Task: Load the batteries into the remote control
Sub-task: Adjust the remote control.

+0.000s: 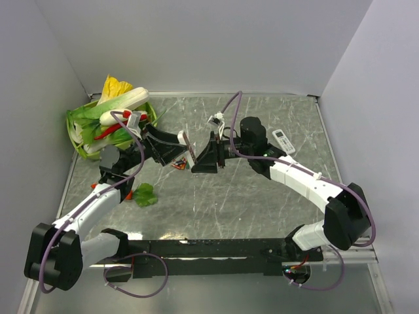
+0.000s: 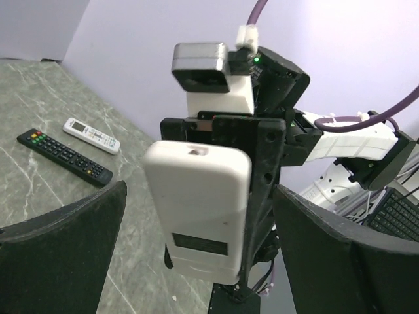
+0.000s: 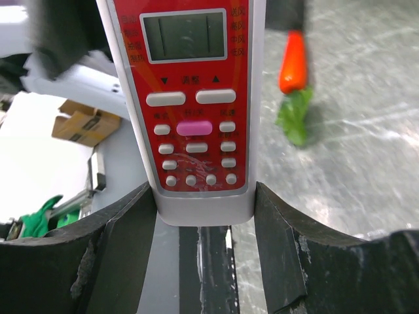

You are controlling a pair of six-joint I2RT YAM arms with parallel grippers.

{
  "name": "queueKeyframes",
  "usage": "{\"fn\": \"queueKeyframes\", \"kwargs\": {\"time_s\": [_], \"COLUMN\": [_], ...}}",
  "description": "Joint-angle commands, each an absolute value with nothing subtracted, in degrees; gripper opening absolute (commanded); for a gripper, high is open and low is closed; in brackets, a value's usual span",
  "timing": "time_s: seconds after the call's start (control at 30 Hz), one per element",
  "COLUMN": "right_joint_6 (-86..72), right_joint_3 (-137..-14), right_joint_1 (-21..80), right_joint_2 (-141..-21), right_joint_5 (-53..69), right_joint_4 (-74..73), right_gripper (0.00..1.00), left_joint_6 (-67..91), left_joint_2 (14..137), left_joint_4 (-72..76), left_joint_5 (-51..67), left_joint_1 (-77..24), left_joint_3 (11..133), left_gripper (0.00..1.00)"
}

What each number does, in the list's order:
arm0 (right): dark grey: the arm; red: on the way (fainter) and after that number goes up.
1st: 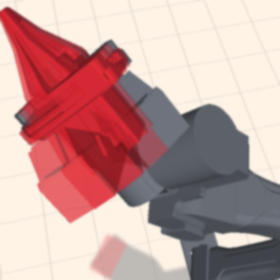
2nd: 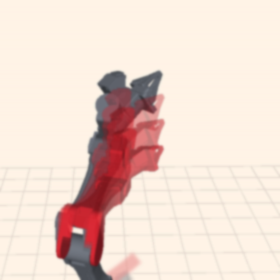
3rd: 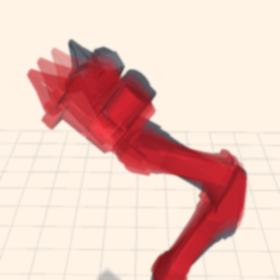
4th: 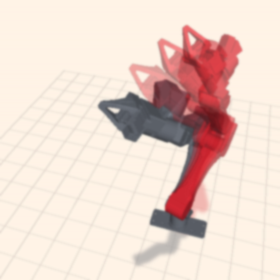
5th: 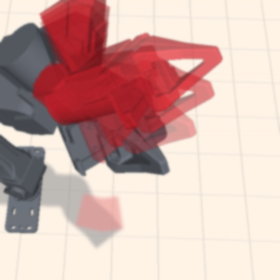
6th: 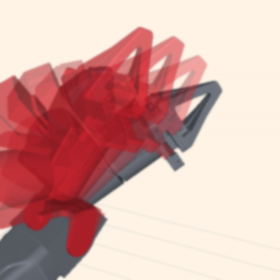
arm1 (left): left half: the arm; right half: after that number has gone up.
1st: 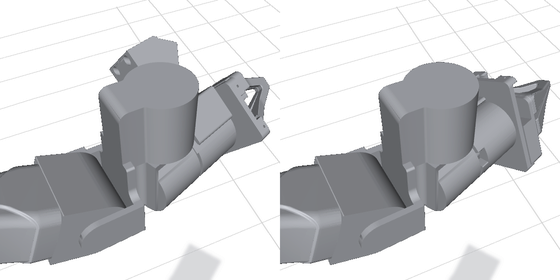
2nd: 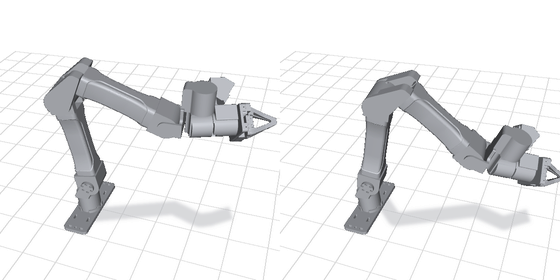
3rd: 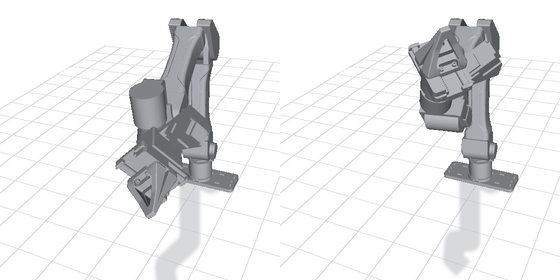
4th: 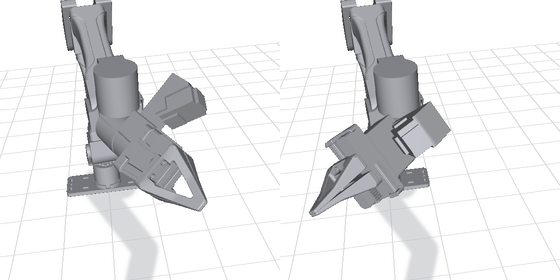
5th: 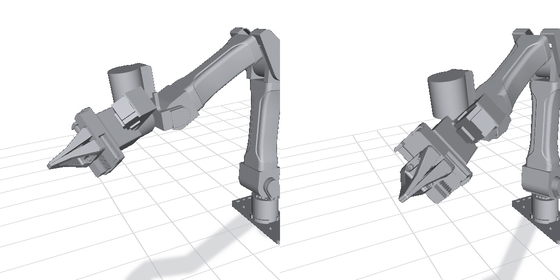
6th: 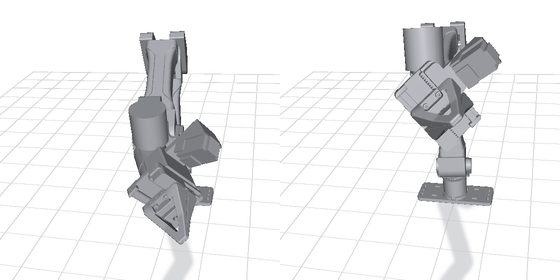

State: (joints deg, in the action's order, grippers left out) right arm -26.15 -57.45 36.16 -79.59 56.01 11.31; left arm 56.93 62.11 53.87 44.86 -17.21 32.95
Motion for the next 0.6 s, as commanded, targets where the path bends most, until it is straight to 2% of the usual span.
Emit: {"fn": "queueKeyframes", "kwargs": {"time_s": [0.0, 0.33, 0.43, 0.5, 0.57], "right_joint_6": [-27.3, -28.6, -29.2, -29.6, -30.0], "right_joint_3": [-61.4, -62.4, -62.7, -62.5, -62.4], "right_joint_1": [36.8, 36.9, 36.8, 36.8, 36.8], "right_joint_2": [-80.2, -82.3, -82.9, -83.3, -83.8], "right_joint_5": [60.7, 63.4, 63.7, 63.6, 63.7], "right_joint_4": [18.6, 20.5, 21.0, 22.1, 22.3], "right_gripper": [0.18, 0.19, 0.19, 0.19, 0.20], "left_joint_6": [59.2, 65.1, 66.4, 66.9, 66.9], "left_joint_2": [63.3, 65.4, 65.4, 65.2, 64.9], "left_joint_4": [58.7, 65.8, 66.5, 66.4, 65.8], "left_joint_5": [46.5, 48.6, 49.1, 49.2, 49.0], "left_joint_1": [-17.5, -17.6, -17.6, -17.6, -17.6], "left_joint_3": [34.8, 36.0, 36.1, 36.1, 36.0], "left_gripper": [0.97, 0.99, 0.81, 0.73, 0.58]}}
